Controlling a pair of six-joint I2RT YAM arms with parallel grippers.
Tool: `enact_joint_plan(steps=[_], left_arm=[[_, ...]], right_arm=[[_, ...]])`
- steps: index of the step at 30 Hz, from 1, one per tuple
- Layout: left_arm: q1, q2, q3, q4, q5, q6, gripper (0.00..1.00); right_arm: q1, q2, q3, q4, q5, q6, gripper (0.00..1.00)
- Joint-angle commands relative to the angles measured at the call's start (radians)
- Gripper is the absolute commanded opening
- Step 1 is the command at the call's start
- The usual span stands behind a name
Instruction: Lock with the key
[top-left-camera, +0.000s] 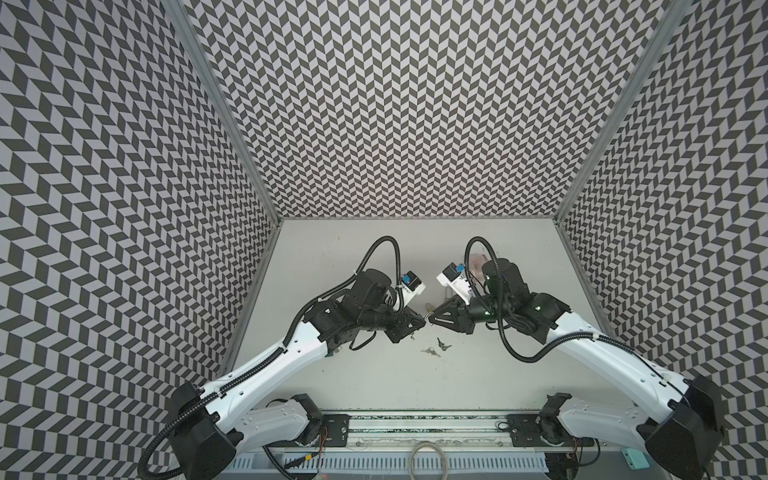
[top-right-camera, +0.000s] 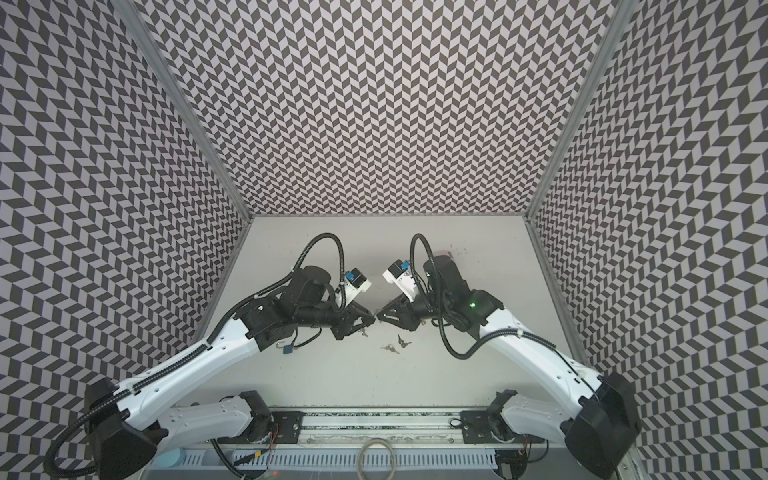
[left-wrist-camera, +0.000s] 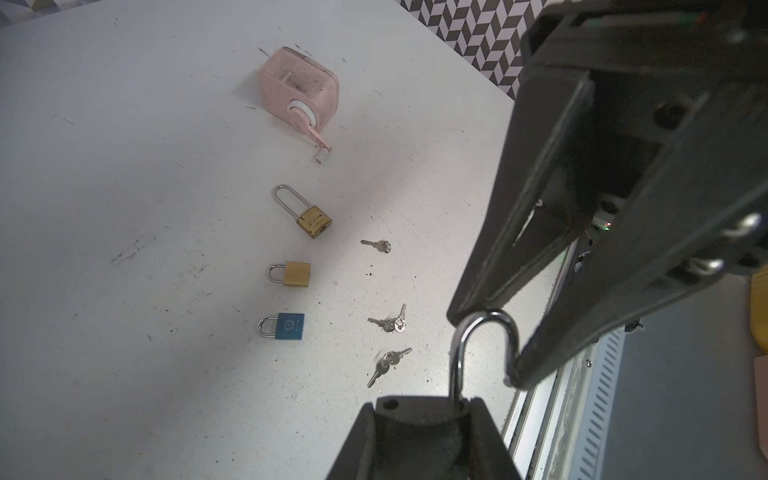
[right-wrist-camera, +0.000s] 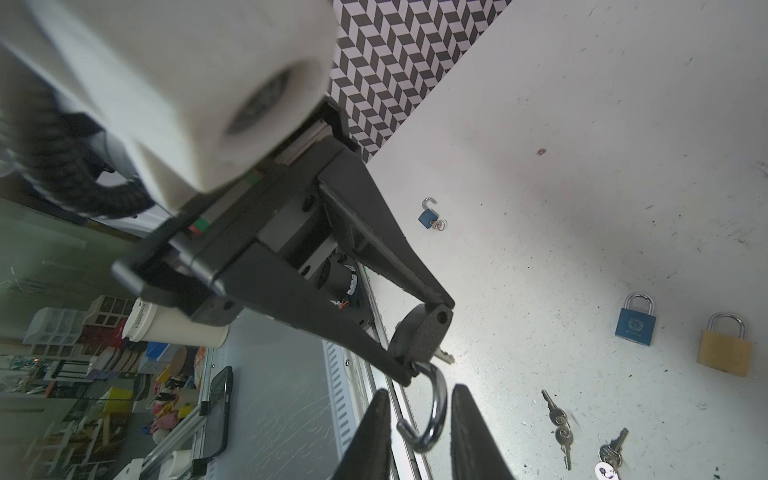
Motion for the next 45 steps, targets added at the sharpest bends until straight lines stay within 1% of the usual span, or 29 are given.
enact_joint_plan(steps=[1,5,6,7,8,11,12,13,14,15,16,17,18,19,20,21,22,24,26,28,33,35,37,39,40,42,44,45], left_arm=[[-0.01,-0.017,0.041,-0.002,0.024,0.026,0.0],[-0.012,-0.02,0.044,-0.004,0.026,0.028,0.0],[-0.014,-0.02,0.045,-0.005,0.027,0.03,0.0],[-0.014,-0.024,0.046,-0.005,0.026,0.029,0.0],[-0.013,-0.026,0.046,-0.005,0.026,0.03,0.0],[-0.013,-0.04,0.051,-0.002,0.02,0.025,0.0],[-0.014,-0.049,0.056,0.003,0.008,0.017,0.04],[-0.012,-0.066,0.058,0.015,-0.006,0.009,0.19],[-0.012,-0.084,0.059,0.03,-0.016,0.003,0.37],[-0.012,-0.111,0.06,0.052,-0.036,-0.01,0.59],[-0.012,-0.142,0.058,0.078,-0.058,-0.024,0.73],[-0.012,-0.168,0.053,0.104,-0.074,-0.03,0.8],[-0.012,-0.194,0.05,0.127,-0.094,-0.032,0.89],[-0.011,-0.212,0.047,0.147,-0.115,-0.034,0.94],[-0.012,-0.231,0.045,0.161,-0.124,-0.033,0.95],[-0.012,-0.246,0.042,0.185,-0.122,-0.029,0.96],[-0.012,-0.256,0.041,0.208,-0.111,-0.026,0.96],[-0.012,-0.264,0.044,0.248,-0.061,-0.02,0.96],[-0.011,-0.257,0.046,0.288,-0.004,-0.014,0.95],[-0.012,-0.236,0.052,0.321,0.047,-0.014,0.92],[-0.012,-0.189,0.069,0.383,0.165,-0.024,0.86],[-0.012,-0.186,0.066,0.408,0.193,-0.033,0.8],[-0.012,-0.183,0.064,0.426,0.214,-0.038,0.72],[-0.012,-0.179,0.07,0.431,0.231,-0.039,0.62],[-0.012,-0.178,0.071,0.434,0.236,-0.039,0.59],[-0.012,-0.179,0.07,0.438,0.245,-0.04,0.47],[-0.011,-0.179,0.07,0.444,0.253,-0.044,0.39],[-0.011,-0.179,0.068,0.446,0.257,-0.046,0.31]], right_arm=[[-0.004,0.009,0.029,0.021,-0.026,-0.014,0.2],[-0.004,0.019,0.033,0.024,-0.053,-0.015,0.11],[-0.003,0.02,0.032,0.024,-0.055,-0.017,0.07],[-0.003,0.02,0.033,0.024,-0.057,-0.017,0.02],[-0.004,0.019,0.033,0.024,-0.062,-0.021,0.0],[-0.004,0.001,0.037,0.042,-0.082,-0.027,0.0],[-0.004,-0.01,0.043,0.054,-0.088,-0.022,0.0],[-0.005,-0.023,0.045,0.072,-0.087,0.001,0.0],[-0.007,-0.036,0.042,0.097,-0.081,0.02,0.0],[-0.011,-0.058,0.03,0.143,-0.065,0.061,0.0],[-0.014,-0.086,0.009,0.211,-0.042,0.119,0.0],[-0.016,-0.115,-0.018,0.287,-0.031,0.173,0.0],[-0.016,-0.151,-0.055,0.389,-0.02,0.251,0.0],[-0.016,-0.189,-0.099,0.501,-0.001,0.335,0.0],[-0.015,-0.22,-0.139,0.603,0.017,0.406,0.0],[-0.016,-0.25,-0.178,0.693,0.042,0.484,0.0],[-0.016,-0.27,-0.191,0.731,0.075,0.533,0.0],[-0.016,-0.275,-0.182,0.75,0.088,0.578,0.0],[-0.016,-0.282,-0.17,0.773,0.083,0.603,0.0],[-0.016,-0.289,-0.17,0.824,0.066,0.631,0.0],[-0.016,-0.3,-0.162,0.856,0.049,0.661,0.0],[-0.016,-0.3,-0.17,0.866,0.044,0.675,0.0],[-0.016,-0.301,-0.177,0.879,0.038,0.685,0.0],[-0.016,-0.302,-0.176,0.875,0.036,0.686,0.0],[-0.016,-0.302,-0.174,0.872,0.036,0.684,0.0],[-0.016,-0.301,-0.17,0.866,0.027,0.682,0.0],[-0.016,-0.301,-0.171,0.864,0.026,0.68,0.0],[-0.016,-0.301,-0.17,0.861,0.024,0.681,0.0]])
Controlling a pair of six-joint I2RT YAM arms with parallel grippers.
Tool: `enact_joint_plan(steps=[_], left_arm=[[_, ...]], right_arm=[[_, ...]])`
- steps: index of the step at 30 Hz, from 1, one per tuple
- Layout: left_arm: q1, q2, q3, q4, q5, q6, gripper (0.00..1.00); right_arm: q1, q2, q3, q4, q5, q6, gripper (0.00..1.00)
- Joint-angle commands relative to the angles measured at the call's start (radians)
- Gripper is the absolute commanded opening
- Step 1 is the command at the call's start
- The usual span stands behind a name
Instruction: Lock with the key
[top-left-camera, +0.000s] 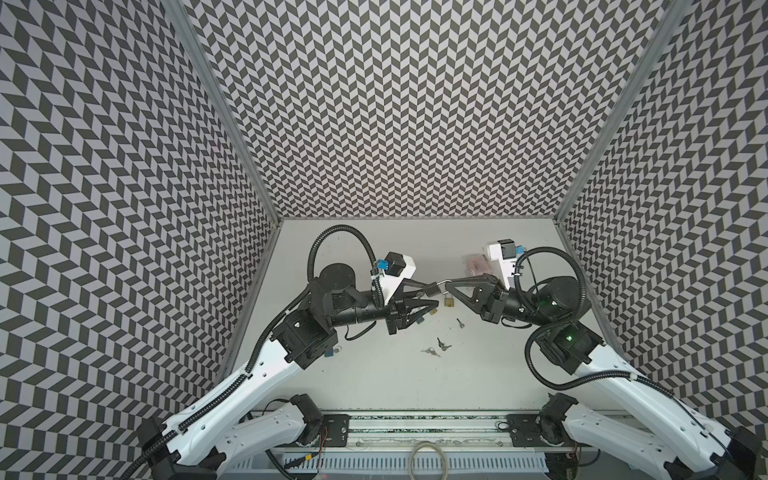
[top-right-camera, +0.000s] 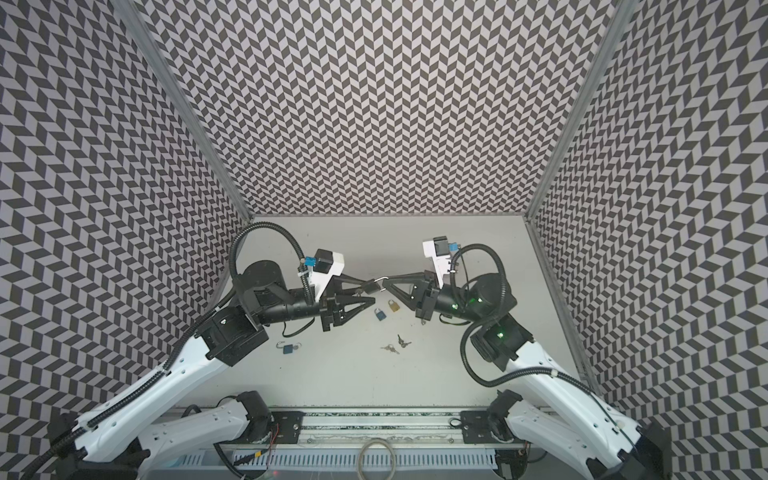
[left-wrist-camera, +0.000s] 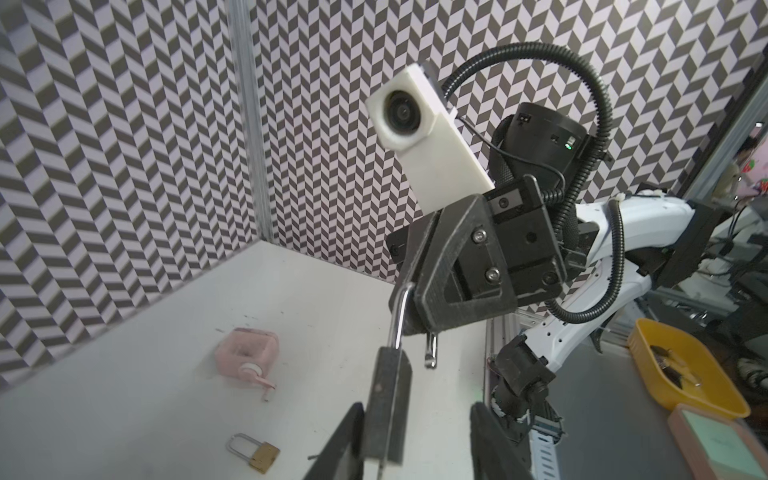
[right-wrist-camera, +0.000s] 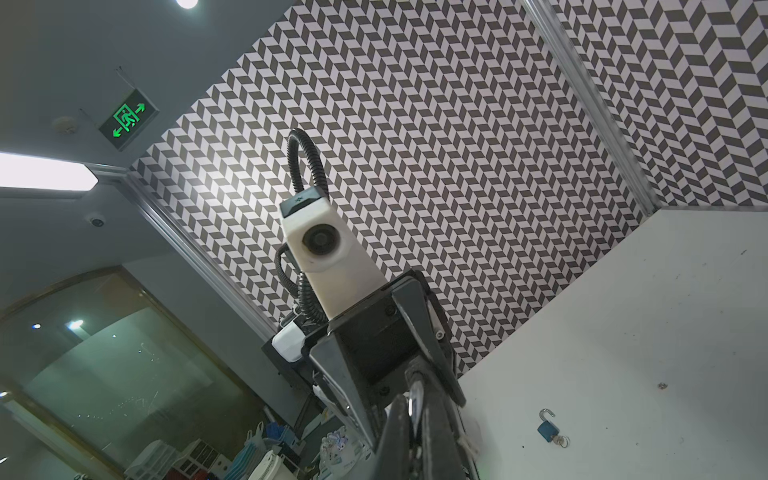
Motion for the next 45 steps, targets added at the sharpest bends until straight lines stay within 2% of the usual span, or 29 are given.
enact_joint_plan(steps=[1,8,10,13,16,20,29,31,33,35,38,41,45], left_arm=[[-0.003,-0.004,0.032,0.046,0.05,0.001,0.27],[-0.003,0.004,0.036,0.043,0.054,-0.007,0.01],[-0.003,0.004,0.039,0.042,0.056,-0.01,0.0],[-0.003,0.001,0.047,0.049,0.105,-0.024,0.0],[-0.003,0.009,0.067,0.048,0.189,-0.039,0.0],[-0.004,0.015,0.084,0.035,0.223,-0.046,0.0],[-0.004,0.009,0.096,0.029,0.178,-0.058,0.0],[-0.014,0.029,0.075,0.087,0.177,-0.09,0.0],[-0.057,0.062,0.063,0.151,0.163,-0.116,0.0],[-0.112,0.087,0.082,0.139,0.117,-0.091,0.0],[-0.117,0.068,0.077,0.147,0.09,-0.088,0.0],[-0.095,0.036,0.084,0.081,0.065,-0.064,0.0],[-0.05,-0.006,0.076,0.04,0.071,-0.061,0.0]], right_arm=[[-0.003,-0.02,0.011,0.074,-0.01,0.023,0.0],[-0.003,-0.023,0.016,0.079,-0.036,0.017,0.0],[-0.003,-0.027,0.023,0.071,-0.06,-0.017,0.0],[-0.003,-0.043,0.056,-0.018,-0.071,-0.172,0.0],[-0.003,-0.053,0.091,-0.141,-0.095,-0.395,0.0],[-0.003,-0.05,0.123,-0.213,-0.105,-0.507,0.0],[0.013,-0.019,0.14,-0.258,-0.107,-0.533,0.0],[0.084,0.03,0.12,-0.251,-0.096,-0.542,0.0],[0.183,0.091,0.085,-0.254,-0.037,-0.563,0.0],[0.21,0.131,0.045,-0.208,-0.065,-0.53,0.0],[0.209,0.108,0.039,-0.23,-0.038,-0.53,0.0],[0.179,0.032,0.044,-0.244,0.021,-0.518,0.0],[0.096,-0.041,0.066,-0.214,-0.008,-0.45,0.0]])
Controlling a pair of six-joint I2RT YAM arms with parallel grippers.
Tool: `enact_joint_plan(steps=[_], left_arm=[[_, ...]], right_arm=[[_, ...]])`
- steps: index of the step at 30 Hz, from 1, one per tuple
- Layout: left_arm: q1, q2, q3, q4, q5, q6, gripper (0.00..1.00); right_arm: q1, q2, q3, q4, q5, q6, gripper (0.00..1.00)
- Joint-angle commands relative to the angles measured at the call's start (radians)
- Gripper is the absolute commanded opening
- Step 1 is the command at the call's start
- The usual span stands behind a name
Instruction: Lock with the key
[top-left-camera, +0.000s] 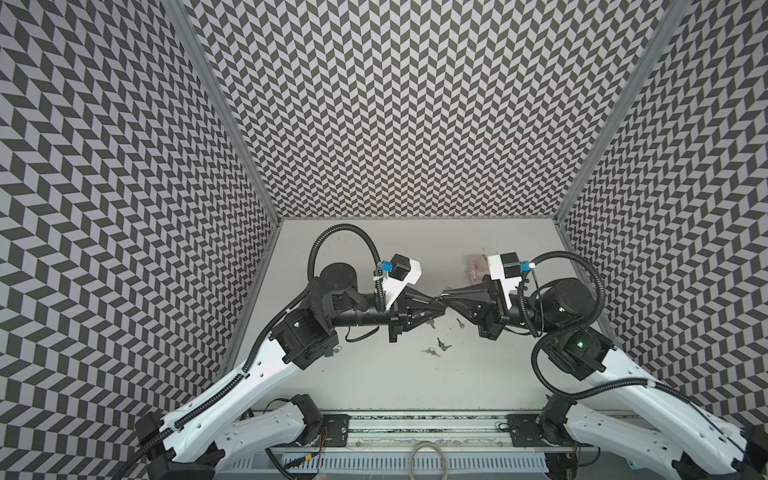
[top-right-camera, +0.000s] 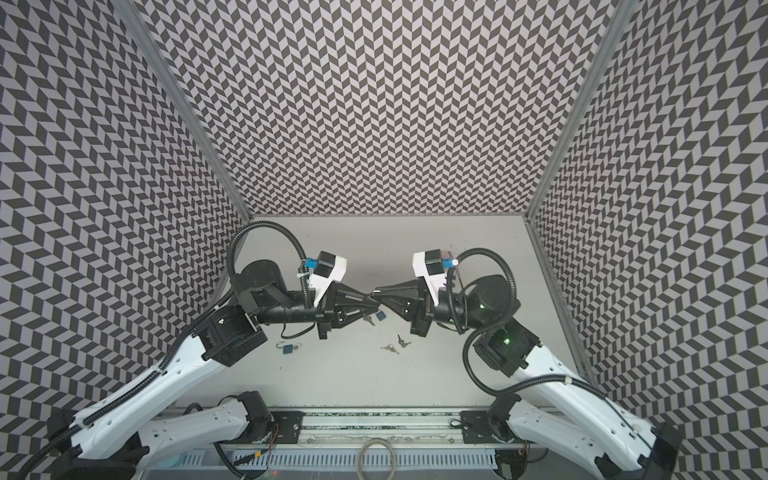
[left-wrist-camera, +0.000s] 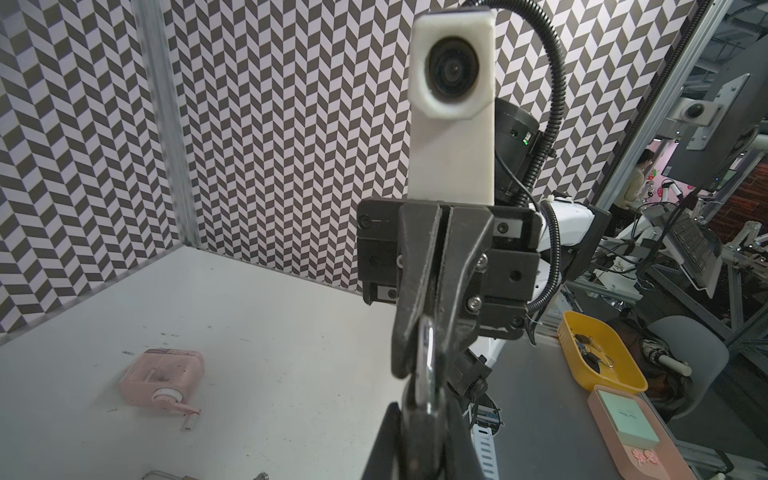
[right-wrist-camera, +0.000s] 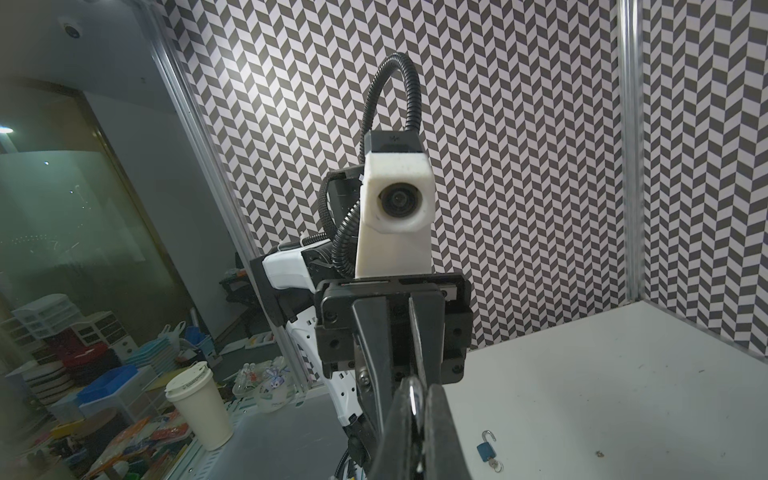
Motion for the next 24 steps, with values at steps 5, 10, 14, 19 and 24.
enact_joint_plan(steps=[5,10,14,19,24], left_arm=[[0.01,-0.031,-0.013,0.123,0.015,-0.037,0.71],[0.011,-0.014,-0.036,0.153,0.02,-0.048,0.77],[0.01,0.011,-0.04,0.135,0.035,-0.035,0.74],[0.01,0.012,-0.065,0.133,0.051,-0.034,0.64],[0.01,-0.01,-0.084,0.127,0.054,-0.035,0.52]], right_arm=[[-0.026,-0.032,-0.008,0.073,-0.02,0.187,0.0],[-0.026,-0.04,0.001,0.106,-0.004,0.217,0.0],[-0.026,-0.045,-0.006,0.121,-0.008,0.227,0.0],[-0.026,-0.06,-0.002,0.094,0.021,0.206,0.0],[-0.026,-0.06,0.0,0.089,0.019,0.202,0.0]])
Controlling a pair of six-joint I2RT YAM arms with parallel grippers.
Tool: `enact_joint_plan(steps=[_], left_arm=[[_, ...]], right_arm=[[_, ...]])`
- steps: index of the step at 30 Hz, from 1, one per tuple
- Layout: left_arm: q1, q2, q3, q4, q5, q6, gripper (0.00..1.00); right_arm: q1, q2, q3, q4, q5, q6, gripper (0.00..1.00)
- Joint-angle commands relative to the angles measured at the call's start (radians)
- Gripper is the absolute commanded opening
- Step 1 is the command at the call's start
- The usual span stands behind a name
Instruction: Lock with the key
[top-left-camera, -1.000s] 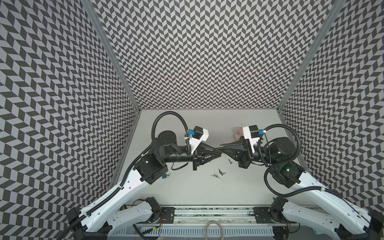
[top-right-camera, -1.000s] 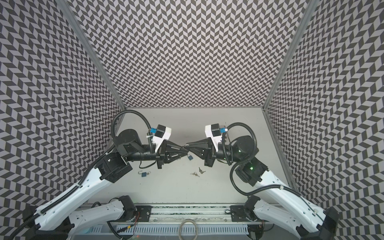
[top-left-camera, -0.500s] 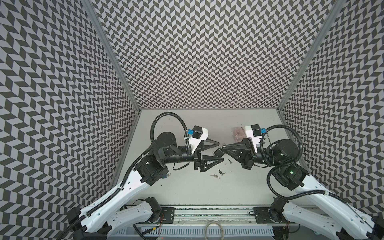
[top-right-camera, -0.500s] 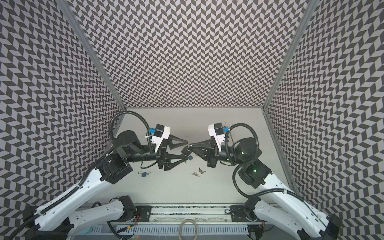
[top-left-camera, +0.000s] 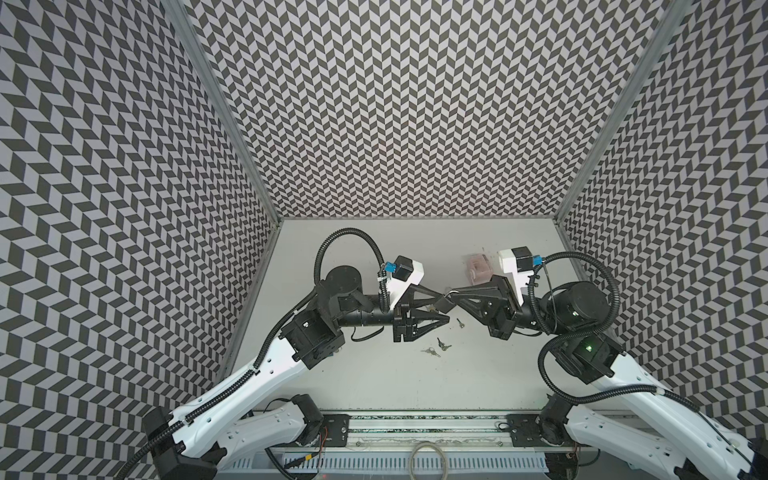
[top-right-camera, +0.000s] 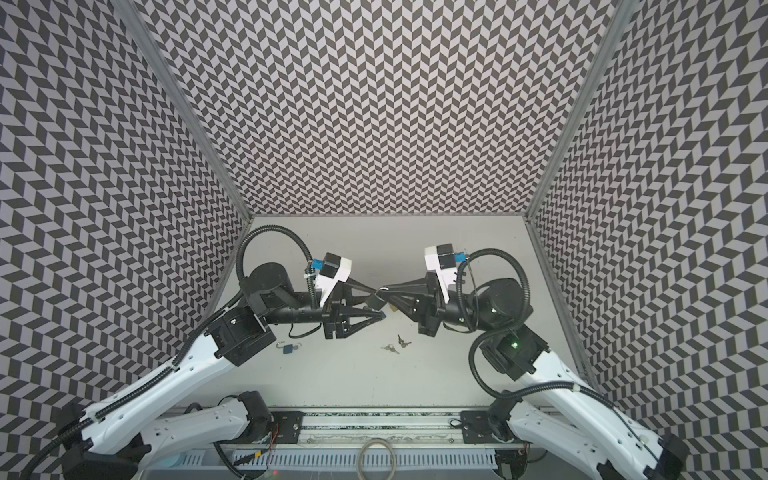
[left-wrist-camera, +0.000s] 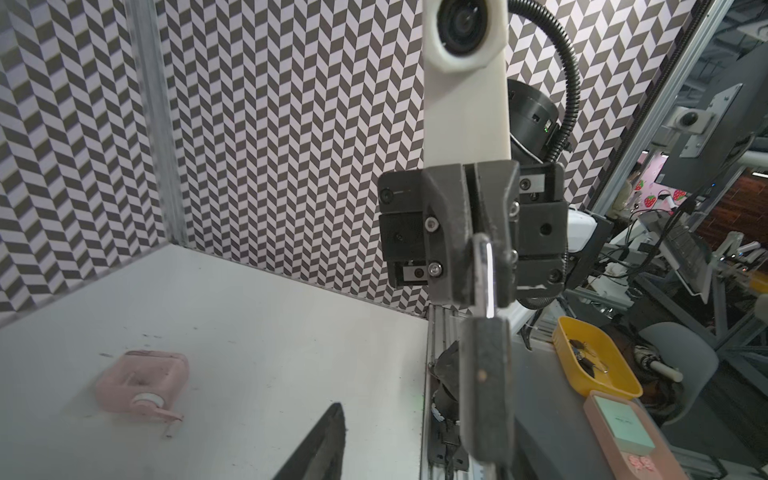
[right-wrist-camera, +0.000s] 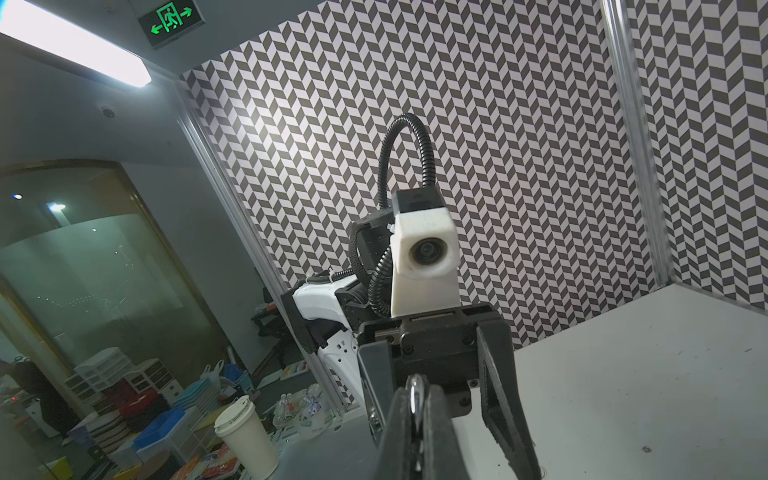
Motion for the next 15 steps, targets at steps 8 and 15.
enact_joint_plan(steps=[8,15], left_arm=[[0.006,-0.044,-0.001,-0.026,-0.015,0.018,0.12],[0.008,-0.092,-0.062,-0.103,-0.085,0.021,0.0]], right_arm=[[-0.006,-0.018,0.018,0.03,0.023,-0.013,0.0],[-0.01,-0.079,0.051,-0.033,0.145,-0.087,0.0]])
